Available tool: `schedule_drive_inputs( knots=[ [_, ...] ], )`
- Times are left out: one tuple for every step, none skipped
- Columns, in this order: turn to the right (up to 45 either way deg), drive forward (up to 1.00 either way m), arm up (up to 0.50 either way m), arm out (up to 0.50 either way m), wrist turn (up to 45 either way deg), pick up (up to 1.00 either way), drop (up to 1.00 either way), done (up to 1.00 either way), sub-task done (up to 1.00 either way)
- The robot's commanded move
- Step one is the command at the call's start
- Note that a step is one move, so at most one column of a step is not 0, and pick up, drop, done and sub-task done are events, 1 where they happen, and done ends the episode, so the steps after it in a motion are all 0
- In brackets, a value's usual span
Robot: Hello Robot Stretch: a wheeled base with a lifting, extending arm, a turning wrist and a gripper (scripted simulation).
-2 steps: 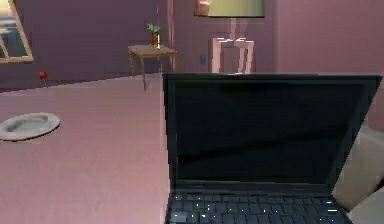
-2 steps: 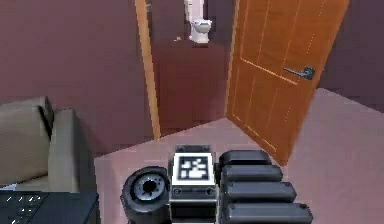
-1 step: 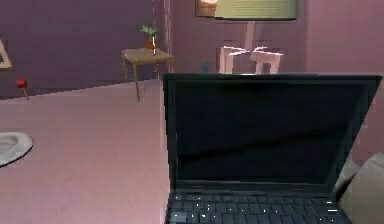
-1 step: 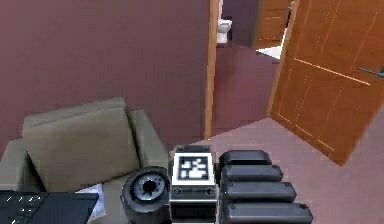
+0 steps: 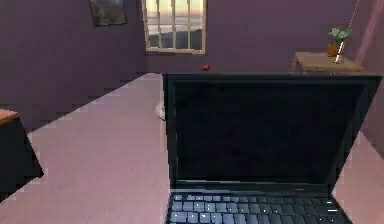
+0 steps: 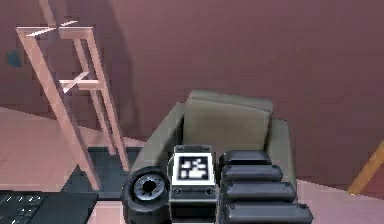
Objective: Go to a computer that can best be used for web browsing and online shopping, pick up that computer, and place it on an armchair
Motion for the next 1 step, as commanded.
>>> schedule_drive_inputs(
  knots=[
    [-45.0,0.0,0.0,0.0,0.0,0.0,0.0,0.0,0.0]
  ],
)
